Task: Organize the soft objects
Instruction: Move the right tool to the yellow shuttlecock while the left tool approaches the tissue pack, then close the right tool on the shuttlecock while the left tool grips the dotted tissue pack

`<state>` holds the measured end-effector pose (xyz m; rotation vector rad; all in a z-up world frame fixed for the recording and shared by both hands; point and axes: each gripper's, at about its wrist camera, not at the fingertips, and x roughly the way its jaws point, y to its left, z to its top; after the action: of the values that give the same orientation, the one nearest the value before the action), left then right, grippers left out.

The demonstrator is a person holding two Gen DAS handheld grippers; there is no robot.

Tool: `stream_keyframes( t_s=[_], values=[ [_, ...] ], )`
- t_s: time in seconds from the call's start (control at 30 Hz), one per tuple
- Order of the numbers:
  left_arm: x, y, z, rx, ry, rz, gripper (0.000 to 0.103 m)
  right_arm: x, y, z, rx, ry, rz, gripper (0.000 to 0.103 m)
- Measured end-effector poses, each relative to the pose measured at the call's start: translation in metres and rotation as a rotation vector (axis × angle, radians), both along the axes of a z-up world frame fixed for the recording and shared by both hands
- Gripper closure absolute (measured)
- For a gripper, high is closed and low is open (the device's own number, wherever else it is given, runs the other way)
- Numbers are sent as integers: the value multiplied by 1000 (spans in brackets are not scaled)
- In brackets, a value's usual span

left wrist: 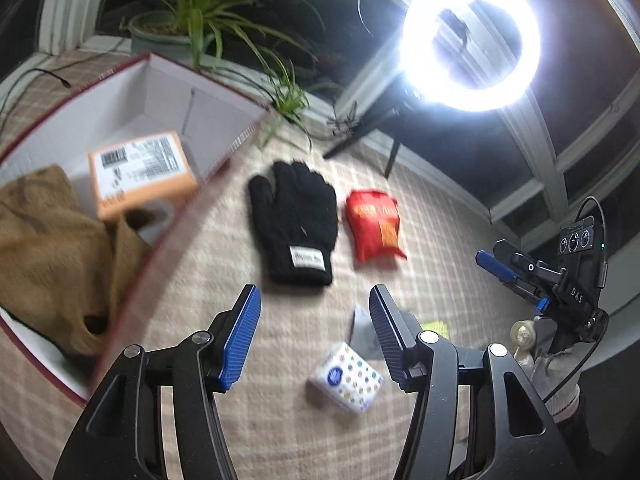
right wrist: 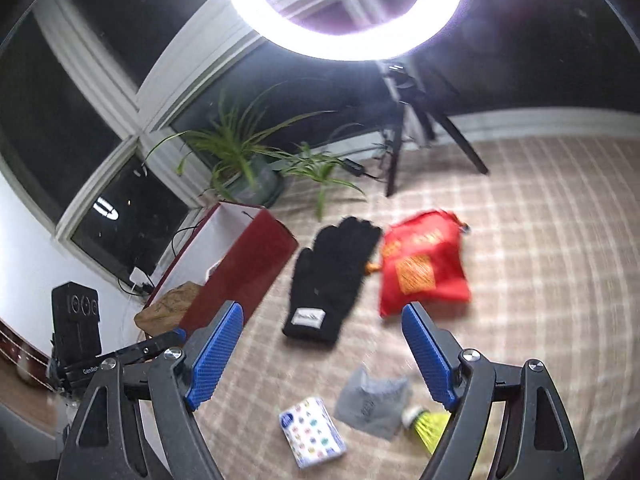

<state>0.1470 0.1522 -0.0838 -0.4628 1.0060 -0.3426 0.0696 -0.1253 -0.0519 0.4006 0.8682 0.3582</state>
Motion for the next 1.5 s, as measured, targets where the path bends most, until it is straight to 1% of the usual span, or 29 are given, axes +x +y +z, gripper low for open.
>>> stream_keyframes(
  t_s=[0.07, 0.23, 0.3, 0.37, 0.4, 0.43, 0.47, 0.53, 0.6, 0.73, 0.83, 0.97, 1.07, 1.13, 1.37, 1.5],
  values=[
    [-6, -5, -7, -2, 17, -15, 43, -9, -6, -6, -17, 8, 0, 24],
    [-18, -15, -17, -7, 38, -43, 43, -24, -7, -17, -141, 46, 30, 24],
    [-23, -22, -20, 4, 45, -69, 41, -27, -6, -22, -191, 73, 74, 24],
    [-26, -31, -22, 25, 43, -102, 35, -29, -2, -26, -245, 89, 112, 24],
    [-27, -34, -22, 34, 39, -113, 34, -30, 1, -28, -280, 92, 134, 24],
    [-29, -39, -22, 45, 33, -132, 33, -31, 4, -29, -312, 94, 156, 24],
    [-31, -45, -22, 60, 27, -161, 30, -32, 8, -31, -348, 95, 184, 24],
    [-34, -56, -24, 89, 16, -210, 28, -35, 13, -36, -395, 99, 227, 24],
    [-37, -68, -28, 122, 10, -257, 28, -36, 18, -41, -432, 107, 263, 24],
    [-42, -99, -41, 226, -2, -371, 28, -37, 25, -55, -498, 133, 326, 24],
    [-49, -125, -51, 330, -45, -456, 28, -36, 26, -67, -536, 153, 364, 24],
    [-55, -146, -67, 439, -64, -528, 28, -33, 27, -80, -593, 178, 401, 24],
    [-57, -153, -79, 517, -71, -545, 28, -32, 30, -87, -633, 189, 441, 24],
    [-57, -154, -83, 536, -73, -538, 28, -32, 34, -90, -659, 188, 463, 24],
    [-48, -153, -85, 557, -100, -497, 24, -24, 38, -104, -699, 223, 529, 24],
    [-43, -151, -92, 552, -78, -499, 23, -15, 41, -115, -724, 252, 559, 24]
  ],
)
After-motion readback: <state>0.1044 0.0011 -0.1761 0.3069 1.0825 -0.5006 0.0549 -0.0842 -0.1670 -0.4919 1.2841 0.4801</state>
